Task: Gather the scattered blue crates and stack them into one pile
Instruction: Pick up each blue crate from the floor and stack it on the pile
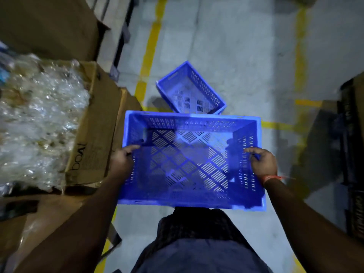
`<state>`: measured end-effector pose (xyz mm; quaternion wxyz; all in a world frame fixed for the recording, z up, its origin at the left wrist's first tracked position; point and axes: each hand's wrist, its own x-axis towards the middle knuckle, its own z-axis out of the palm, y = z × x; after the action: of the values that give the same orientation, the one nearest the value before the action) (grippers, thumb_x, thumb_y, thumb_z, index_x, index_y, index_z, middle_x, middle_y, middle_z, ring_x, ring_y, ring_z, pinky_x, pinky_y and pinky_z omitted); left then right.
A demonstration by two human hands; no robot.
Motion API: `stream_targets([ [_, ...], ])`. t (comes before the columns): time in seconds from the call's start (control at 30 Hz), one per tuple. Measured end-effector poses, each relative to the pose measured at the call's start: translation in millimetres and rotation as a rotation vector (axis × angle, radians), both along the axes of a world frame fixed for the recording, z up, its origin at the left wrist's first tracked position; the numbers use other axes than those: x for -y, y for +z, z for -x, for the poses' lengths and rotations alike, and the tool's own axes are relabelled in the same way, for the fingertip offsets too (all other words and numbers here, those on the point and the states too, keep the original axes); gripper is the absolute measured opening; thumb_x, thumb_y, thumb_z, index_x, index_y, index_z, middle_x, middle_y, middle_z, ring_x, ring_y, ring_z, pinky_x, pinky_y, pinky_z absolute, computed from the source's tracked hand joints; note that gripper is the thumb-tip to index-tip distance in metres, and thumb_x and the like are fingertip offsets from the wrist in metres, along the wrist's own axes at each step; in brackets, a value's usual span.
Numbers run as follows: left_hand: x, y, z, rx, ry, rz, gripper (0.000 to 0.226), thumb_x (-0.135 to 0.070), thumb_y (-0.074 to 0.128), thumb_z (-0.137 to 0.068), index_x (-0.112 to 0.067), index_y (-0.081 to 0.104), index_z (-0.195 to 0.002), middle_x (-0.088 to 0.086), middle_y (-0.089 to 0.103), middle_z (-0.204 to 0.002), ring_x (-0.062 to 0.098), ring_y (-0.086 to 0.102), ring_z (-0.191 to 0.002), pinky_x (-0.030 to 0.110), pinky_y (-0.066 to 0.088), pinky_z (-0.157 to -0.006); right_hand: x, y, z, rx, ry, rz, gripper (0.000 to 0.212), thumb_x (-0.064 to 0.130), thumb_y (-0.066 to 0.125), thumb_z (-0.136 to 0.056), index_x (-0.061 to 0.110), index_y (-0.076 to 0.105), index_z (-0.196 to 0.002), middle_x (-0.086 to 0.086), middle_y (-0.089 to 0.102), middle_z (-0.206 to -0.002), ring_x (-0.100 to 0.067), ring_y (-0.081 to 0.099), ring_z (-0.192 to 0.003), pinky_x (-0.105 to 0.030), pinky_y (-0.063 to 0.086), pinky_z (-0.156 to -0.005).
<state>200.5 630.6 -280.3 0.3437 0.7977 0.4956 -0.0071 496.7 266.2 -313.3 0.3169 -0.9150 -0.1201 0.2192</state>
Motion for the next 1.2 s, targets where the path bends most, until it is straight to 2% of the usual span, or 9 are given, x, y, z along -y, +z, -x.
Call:
stream_targets([
  [0.2, 13.1, 51.6, -17.1, -0.018, -0.112, -0.085, 0.039, -0.007, 0.051, -0.091, -0.029, 0.071, -0.115, 0.014, 0.075, -0.1, 0.032, 0.07, -0.086, 0.035, 0.05, -0.073, 42.2, 11.1, -11.0, 0.037, -0.074, -0.088, 0.045, 0.012, 0.056, -0.078, 0.055, 0.067, -0.083, 0.004, 0.076, -0.099, -0.02, 0.07, -0.098, -0.042, 0.054, -0.094],
  [0.33, 16.4, 81.6, -32.3, 0.024, -0.268, -0.125, 0.048, -0.019, 0.046, -0.076, -0.028, 0.071, -0.117, 0.009, 0.076, -0.096, 0.031, 0.07, -0.08, 0.029, 0.041, -0.058, 48.0, 59.6, -2.1, 0.062, -0.134, -0.101, 0.042, -0.003, 0.058, -0.08, 0.037, 0.069, -0.082, -0.003, 0.076, -0.101, -0.023, 0.07, -0.099, -0.037, 0.052, -0.095],
  [0.47, 18.3, 95.0, -52.5, 0.003, -0.285, -0.153, 0.039, -0.007, 0.058, -0.086, -0.029, 0.072, -0.115, 0.012, 0.074, -0.094, 0.031, 0.07, -0.085, 0.033, 0.045, -0.068, 60.3, 97.8, 8.2, 0.103, -0.194, -0.077, 0.028, -0.006, 0.057, -0.083, 0.013, 0.075, -0.093, -0.009, 0.075, -0.099, -0.022, 0.068, -0.095, -0.018, 0.042, -0.082],
  [0.63, 16.7, 107.3, -70.7, 0.083, -0.288, -0.099, 0.035, -0.009, 0.054, -0.087, -0.034, 0.072, -0.104, 0.01, 0.071, -0.077, 0.016, 0.058, -0.051, 0.024, 0.04, -0.046, 79.7, 122.3, 26.1, 0.165, -0.273, -0.017, 0.025, 0.002, 0.06, -0.084, 0.019, 0.076, -0.093, -0.008, 0.075, -0.1, -0.025, 0.069, -0.099, -0.025, 0.047, -0.086],
  [0.73, 14.6, 114.3, -72.6, 0.189, -0.359, -0.025, 0.032, -0.012, 0.053, -0.084, -0.02, 0.075, -0.106, 0.016, 0.074, -0.093, 0.019, 0.061, -0.059, 0.018, 0.044, -0.054, 89.1, 137.4, 50.0, 0.19, -0.363, 0.004, 0.024, 0.005, 0.061, -0.083, 0.022, 0.076, -0.09, -0.006, 0.076, -0.1, -0.025, 0.069, -0.1, -0.027, 0.048, -0.089],
  [0.83, 14.6, 126.7, -68.7, 0.22, -0.437, -0.002, 0.046, -0.026, 0.044, -0.072, -0.019, 0.074, -0.107, 0.01, 0.075, -0.101, 0.026, 0.068, -0.082, 0.029, 0.049, -0.074, 97.8, 151.7, 86.2, 0.206, -0.439, 0.009, 0.024, 0.005, 0.06, -0.083, 0.019, 0.077, -0.092, -0.005, 0.076, -0.097, -0.025, 0.068, -0.099, -0.027, 0.047, -0.089],
  [0.9, 12.7, 129.2, -66.9, 0.18, -0.515, -0.008, 0.039, -0.023, 0.049, -0.079, -0.019, 0.073, -0.109, 0.006, 0.073, -0.107, 0.027, 0.068, -0.098, 0.03, 0.048, -0.085, 104.9, 159.5, 113.3, 0.216, -0.476, 0.026, 0.023, 0.006, 0.062, -0.082, 0.022, 0.077, -0.089, -0.005, 0.075, -0.092, -0.025, 0.069, -0.094, -0.026, 0.046, -0.083],
  [1.03, 17.3, 130.5, -62.8, 0.154, -0.599, -0.022, 0.031, -0.015, 0.057, -0.086, -0.039, 0.071, -0.101, 0.014, 0.076, -0.095, 0.042, 0.069, -0.087, 0.048, 0.056, -0.074, 126.9, 169.2, 176.6, 0.229, -0.573, 0.066, 0.024, 0.006, 0.064, -0.079, 0.023, 0.077, -0.091, -0.002, 0.073, -0.085, -0.024, 0.069, -0.09, -0.022, 0.041, -0.077],
  [1.2, 63.2, 138.0, -55.5, 0.201, -0.721, -0.023, 0.03, -0.009, 0.061, -0.087, -0.03, 0.075, -0.102, 0.009, 0.076, -0.092, 0.032, 0.071, -0.082, 0.039, 0.055, -0.073, 163.8, 177.1, 263.1, 0.253, -0.753, 0.066, 0.025, 0.004, 0.064, -0.08, 0.019, 0.077, -0.094, -0.007, 0.076, -0.095, -0.026, 0.069, -0.094, -0.024, 0.044, -0.08],
])
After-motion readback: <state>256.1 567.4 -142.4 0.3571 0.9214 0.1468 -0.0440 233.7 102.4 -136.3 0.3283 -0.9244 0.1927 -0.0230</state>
